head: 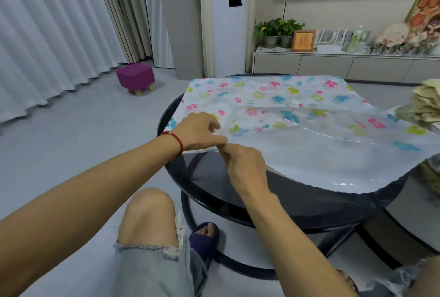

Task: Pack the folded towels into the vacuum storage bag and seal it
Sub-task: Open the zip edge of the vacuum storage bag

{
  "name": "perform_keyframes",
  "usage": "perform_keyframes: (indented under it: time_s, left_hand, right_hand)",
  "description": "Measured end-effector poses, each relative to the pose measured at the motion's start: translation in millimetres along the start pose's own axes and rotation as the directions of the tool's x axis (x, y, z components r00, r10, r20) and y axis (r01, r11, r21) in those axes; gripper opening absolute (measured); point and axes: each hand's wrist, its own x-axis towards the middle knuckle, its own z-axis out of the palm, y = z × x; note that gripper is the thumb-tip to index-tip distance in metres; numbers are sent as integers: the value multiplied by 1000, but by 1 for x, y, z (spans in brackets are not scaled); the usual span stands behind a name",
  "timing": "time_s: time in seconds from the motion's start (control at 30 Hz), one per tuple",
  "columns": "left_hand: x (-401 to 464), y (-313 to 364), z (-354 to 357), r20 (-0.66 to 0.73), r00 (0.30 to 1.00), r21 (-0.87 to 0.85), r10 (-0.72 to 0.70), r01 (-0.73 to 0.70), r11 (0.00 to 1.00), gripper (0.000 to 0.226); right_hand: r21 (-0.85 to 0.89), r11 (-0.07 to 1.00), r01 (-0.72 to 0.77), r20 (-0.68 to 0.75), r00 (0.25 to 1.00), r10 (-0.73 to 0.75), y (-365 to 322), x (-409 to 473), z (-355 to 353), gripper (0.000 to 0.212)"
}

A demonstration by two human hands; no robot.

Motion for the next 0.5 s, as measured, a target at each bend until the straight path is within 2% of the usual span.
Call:
perform_keyframes:
  time_s: [0.07,0.17,0.27,0.33,0.37,0.47,0.5]
  left_hand:
    - [-1,-3,-1,-102,995,96,-2,12,995,31]
    - [10,-9,-8,-168,984,56,-63,74,996,39]
    - [23,-18,-16,-193,961,-214,-199,157,964,34]
    - [25,-19,-15,-138,957,-404,-256,181,896,32]
    - [24,-18,-13,-129,957,-444,-262,180,878,32]
    - [13,-14,-7,-160,955,-467,-251,151,871,33]
    - [7,-15,-5,-146,965,-438,-220,137,889,32]
  right_hand:
    - [64,998,7,-23,1000,-5,2,-10,2,16]
    - [76,996,45,64,997,-50,13,-36,7,23]
    - [-66,995,73,200,978,-59,22,-64,8,22]
    - [-69,997,26,172,985,-14,18,-62,3,18]
    - [-44,999,14,146,989,-7,13,-54,3,14]
    - [48,999,-13,132,991,6,-10,-21,8,39]
    - [94,995,-39,132,991,26,-15,-10,11,37]
